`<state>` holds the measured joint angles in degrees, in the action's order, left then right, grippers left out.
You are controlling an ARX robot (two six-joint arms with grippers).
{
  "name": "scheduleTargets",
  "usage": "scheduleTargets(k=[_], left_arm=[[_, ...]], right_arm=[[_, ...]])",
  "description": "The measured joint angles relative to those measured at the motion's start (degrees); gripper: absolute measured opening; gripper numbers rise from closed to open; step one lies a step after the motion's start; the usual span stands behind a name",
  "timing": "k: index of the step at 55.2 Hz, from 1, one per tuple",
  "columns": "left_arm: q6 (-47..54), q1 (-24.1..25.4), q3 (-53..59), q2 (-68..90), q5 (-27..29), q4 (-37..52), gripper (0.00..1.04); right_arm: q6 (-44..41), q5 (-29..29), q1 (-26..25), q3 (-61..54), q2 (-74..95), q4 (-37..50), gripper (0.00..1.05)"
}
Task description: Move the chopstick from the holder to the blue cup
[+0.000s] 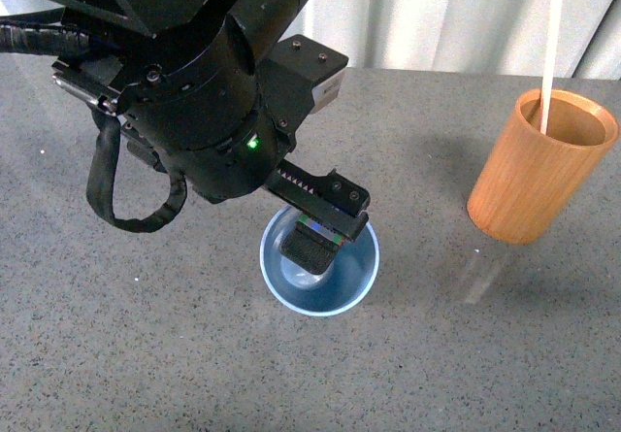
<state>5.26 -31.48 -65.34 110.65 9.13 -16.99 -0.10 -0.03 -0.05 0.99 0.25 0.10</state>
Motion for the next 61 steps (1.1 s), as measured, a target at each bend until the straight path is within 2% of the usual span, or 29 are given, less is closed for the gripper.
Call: scheduleTargets(k=[23, 61], left_arm=[[0.22, 0.02, -1.42, -0.04, 0.81, -0.22, 0.98], [2.75, 3.91, -1.55, -1.7, 0.81, 0.02, 0.98]], right_arm=[[0.0, 0.0, 0.0, 0.0, 0.0, 0.0, 0.95], [0.0, 0.0, 0.0, 0.0, 0.0, 0.0, 0.95]])
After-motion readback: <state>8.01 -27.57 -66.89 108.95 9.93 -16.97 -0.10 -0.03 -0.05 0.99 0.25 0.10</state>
